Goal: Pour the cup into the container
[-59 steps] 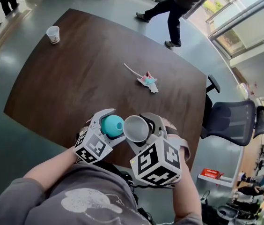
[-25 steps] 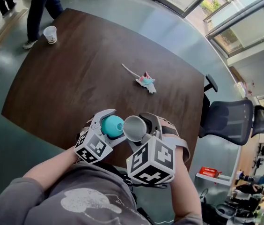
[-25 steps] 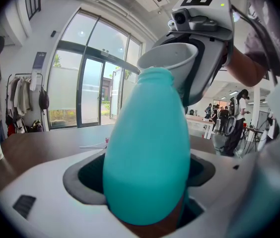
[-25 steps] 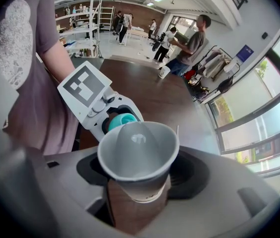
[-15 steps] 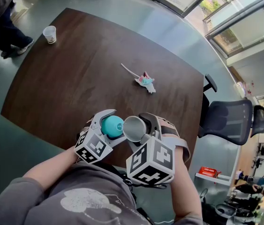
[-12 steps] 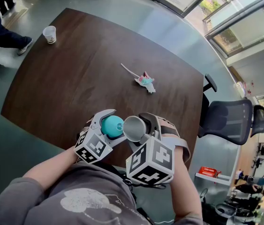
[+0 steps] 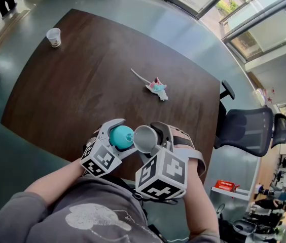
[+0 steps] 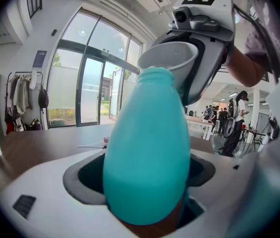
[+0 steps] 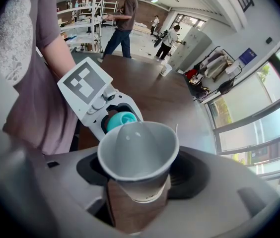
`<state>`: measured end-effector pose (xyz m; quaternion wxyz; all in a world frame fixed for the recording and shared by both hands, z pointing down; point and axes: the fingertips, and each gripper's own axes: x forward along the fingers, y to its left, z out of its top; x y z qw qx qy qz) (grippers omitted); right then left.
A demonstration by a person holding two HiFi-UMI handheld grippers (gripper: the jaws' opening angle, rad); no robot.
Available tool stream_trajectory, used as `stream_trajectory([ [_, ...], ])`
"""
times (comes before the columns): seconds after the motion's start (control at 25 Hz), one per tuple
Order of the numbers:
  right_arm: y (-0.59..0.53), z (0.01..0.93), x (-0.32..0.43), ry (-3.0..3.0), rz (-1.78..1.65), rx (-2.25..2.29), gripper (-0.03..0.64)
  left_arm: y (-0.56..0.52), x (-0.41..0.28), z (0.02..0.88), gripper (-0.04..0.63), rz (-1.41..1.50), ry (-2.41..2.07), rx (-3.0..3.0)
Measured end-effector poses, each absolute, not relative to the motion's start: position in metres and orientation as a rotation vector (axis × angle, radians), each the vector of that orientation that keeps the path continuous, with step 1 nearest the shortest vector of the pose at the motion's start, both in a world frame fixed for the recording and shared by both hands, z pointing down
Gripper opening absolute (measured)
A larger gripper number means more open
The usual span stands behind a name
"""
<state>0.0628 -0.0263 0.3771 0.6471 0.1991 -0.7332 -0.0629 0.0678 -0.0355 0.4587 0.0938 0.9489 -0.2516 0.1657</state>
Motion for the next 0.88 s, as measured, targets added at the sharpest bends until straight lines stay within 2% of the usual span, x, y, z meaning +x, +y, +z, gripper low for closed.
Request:
stream_trajectory([
  [0.88, -0.0237, 0.3748, 0.0628, -1.643, -0.147, 0.434, 0.288, -0.0331, 0.0691, 0.4619, 0.431, 0.481, -0.746, 2.806],
])
